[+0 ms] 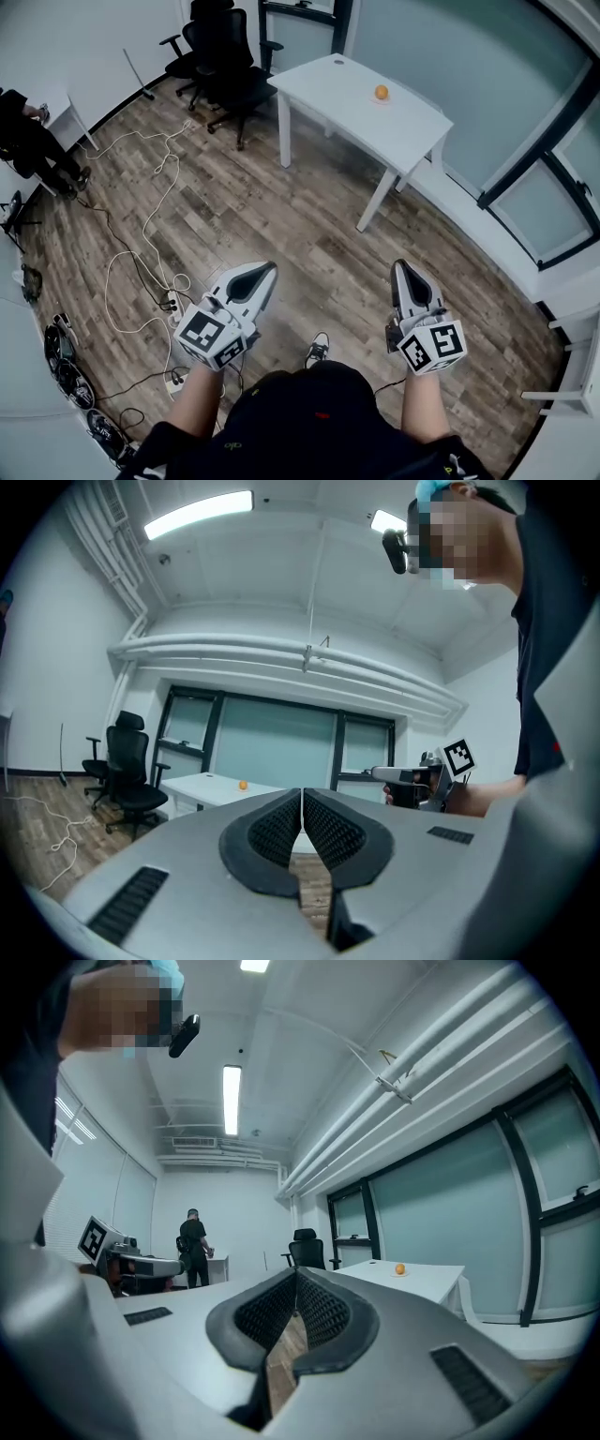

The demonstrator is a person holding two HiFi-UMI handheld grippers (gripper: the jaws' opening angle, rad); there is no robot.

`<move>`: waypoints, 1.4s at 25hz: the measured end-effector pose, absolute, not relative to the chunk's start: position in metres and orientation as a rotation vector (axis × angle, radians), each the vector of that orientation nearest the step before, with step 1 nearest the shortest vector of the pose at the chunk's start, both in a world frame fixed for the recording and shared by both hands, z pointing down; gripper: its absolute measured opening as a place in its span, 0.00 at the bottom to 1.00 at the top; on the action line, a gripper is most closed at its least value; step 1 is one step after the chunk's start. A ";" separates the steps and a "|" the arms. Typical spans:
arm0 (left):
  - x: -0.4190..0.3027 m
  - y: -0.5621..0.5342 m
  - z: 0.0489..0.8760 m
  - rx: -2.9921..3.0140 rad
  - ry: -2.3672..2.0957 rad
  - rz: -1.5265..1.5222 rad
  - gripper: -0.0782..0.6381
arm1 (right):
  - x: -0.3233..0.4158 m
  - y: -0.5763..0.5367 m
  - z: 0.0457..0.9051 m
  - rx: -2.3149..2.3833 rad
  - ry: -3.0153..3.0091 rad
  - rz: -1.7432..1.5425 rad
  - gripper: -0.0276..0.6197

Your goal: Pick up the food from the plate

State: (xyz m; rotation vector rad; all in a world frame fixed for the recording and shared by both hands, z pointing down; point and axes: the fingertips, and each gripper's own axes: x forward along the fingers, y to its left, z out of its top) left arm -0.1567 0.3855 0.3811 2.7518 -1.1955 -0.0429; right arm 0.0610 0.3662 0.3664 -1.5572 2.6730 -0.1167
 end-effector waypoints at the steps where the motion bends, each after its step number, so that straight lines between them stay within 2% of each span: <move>1: -0.148 0.371 0.380 2.746 -1.200 -0.040 0.15 | 0.071 0.351 0.366 -1.552 2.671 -0.124 0.08; 11: -0.064 0.270 0.384 2.753 -1.200 -0.001 0.15 | 0.151 0.245 0.375 -1.532 2.658 -0.158 0.08; 19: -0.029 0.216 0.393 2.773 -1.148 0.033 0.15 | 0.184 0.203 0.396 -1.580 2.636 -0.237 0.08; 25: -0.022 0.155 0.399 2.787 -1.095 0.027 0.15 | 0.200 0.146 0.406 -1.686 2.588 -0.286 0.08; 35: -0.045 -0.005 0.406 2.827 -1.044 0.064 0.15 | 0.175 -0.013 0.397 -1.797 2.545 -0.201 0.08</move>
